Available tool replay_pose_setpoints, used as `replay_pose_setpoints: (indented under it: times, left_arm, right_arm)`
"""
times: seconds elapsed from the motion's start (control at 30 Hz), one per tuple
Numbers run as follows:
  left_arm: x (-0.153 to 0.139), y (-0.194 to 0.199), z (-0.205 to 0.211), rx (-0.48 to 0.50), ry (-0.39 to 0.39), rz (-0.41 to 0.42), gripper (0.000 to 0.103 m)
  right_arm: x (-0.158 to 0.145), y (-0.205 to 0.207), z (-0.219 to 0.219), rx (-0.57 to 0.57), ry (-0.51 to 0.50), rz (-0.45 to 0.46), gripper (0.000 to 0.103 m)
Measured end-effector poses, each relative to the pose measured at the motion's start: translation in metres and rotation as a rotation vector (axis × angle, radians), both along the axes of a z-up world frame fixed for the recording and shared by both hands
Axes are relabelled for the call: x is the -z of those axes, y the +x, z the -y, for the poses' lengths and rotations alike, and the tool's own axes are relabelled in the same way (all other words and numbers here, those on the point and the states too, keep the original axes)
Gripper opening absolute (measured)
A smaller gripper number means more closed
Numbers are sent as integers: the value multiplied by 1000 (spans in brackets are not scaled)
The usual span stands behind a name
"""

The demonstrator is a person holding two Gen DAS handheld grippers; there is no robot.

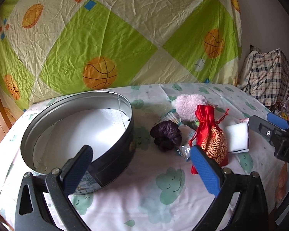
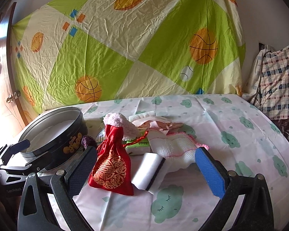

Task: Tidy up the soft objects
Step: 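Grasp the red pouch with the left tool while the right tool grasps the white sponge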

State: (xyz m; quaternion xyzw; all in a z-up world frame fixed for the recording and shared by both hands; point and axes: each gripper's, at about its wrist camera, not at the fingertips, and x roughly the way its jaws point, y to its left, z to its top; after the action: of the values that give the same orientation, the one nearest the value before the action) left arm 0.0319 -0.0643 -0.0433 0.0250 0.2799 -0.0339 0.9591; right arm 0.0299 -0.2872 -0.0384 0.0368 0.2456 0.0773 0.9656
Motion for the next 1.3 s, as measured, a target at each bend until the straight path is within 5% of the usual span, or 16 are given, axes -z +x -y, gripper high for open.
replay_pose_setpoints:
  times: [0.27, 0.53, 0.63, 0.8, 0.9, 1.3]
  left_arm:
    - [6, 7, 47, 124, 18, -8, 102]
    - [26, 35, 81, 198, 15, -90, 92]
    - [29, 44, 86, 226, -2, -130, 82]
    - [37, 54, 92, 291, -32, -201, 37]
    - [35, 51, 90, 319, -61, -188, 19]
    - [23, 32, 62, 250, -62, -68, 15]
  right_arm:
    - [9, 2, 20, 52, 4, -12, 103]
    - [18, 7, 38, 82, 29, -39, 103]
    - [21, 9, 42, 85, 39, -48, 103]
    - [25, 15, 43, 67, 60, -69, 103]
    - [25, 17, 39, 55, 56, -68, 103]
    - [31, 32, 19, 24, 21, -141, 97]
